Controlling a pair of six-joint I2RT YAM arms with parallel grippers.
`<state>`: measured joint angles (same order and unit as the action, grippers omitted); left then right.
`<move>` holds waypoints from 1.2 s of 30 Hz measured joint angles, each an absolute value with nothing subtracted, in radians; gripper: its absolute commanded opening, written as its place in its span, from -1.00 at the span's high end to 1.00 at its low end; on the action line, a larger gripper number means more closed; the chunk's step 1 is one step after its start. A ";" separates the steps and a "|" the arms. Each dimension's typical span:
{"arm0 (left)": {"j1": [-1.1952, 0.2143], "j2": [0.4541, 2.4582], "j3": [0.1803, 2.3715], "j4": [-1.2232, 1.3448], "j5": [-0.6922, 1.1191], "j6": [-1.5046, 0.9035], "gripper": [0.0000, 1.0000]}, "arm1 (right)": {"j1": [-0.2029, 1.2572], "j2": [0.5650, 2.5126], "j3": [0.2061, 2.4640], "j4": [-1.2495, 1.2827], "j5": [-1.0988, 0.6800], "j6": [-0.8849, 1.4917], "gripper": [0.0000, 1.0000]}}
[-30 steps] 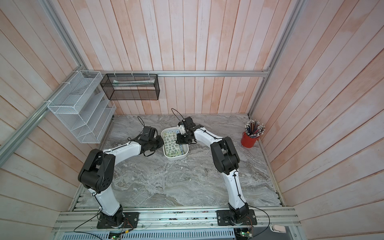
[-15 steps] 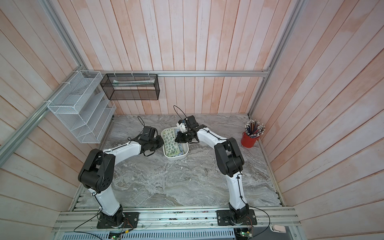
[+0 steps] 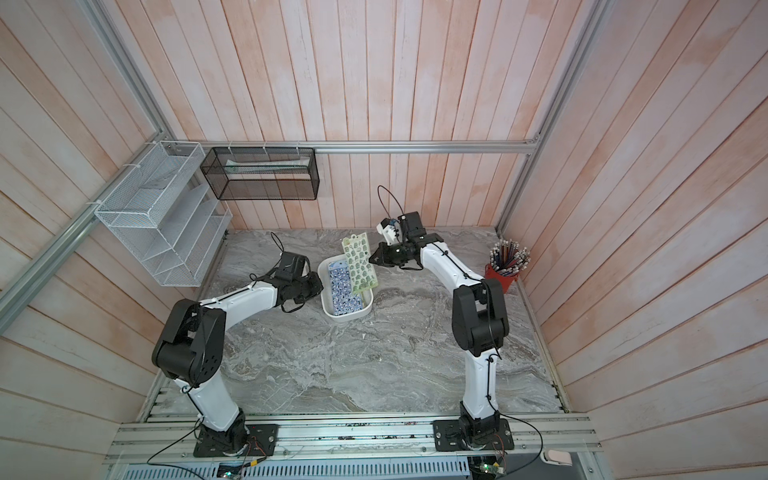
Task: Take the stickers out of the storage box
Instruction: Pick up the sticker from the storage box, then place the sticker at the center of the board.
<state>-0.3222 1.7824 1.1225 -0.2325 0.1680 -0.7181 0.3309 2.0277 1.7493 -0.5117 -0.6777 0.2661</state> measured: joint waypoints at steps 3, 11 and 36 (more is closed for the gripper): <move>-0.299 1.750 1.109 -0.279 0.172 -0.696 1.00 | 0.248 2.029 1.811 -0.573 -0.691 0.223 1.00; -0.268 1.714 1.108 -0.368 0.173 -0.642 1.00 | 0.037 2.194 2.145 -0.811 -0.643 0.073 1.00; -0.222 1.711 1.107 -0.409 0.179 -0.581 1.00 | -0.096 2.546 2.412 -1.064 -0.258 -0.049 1.00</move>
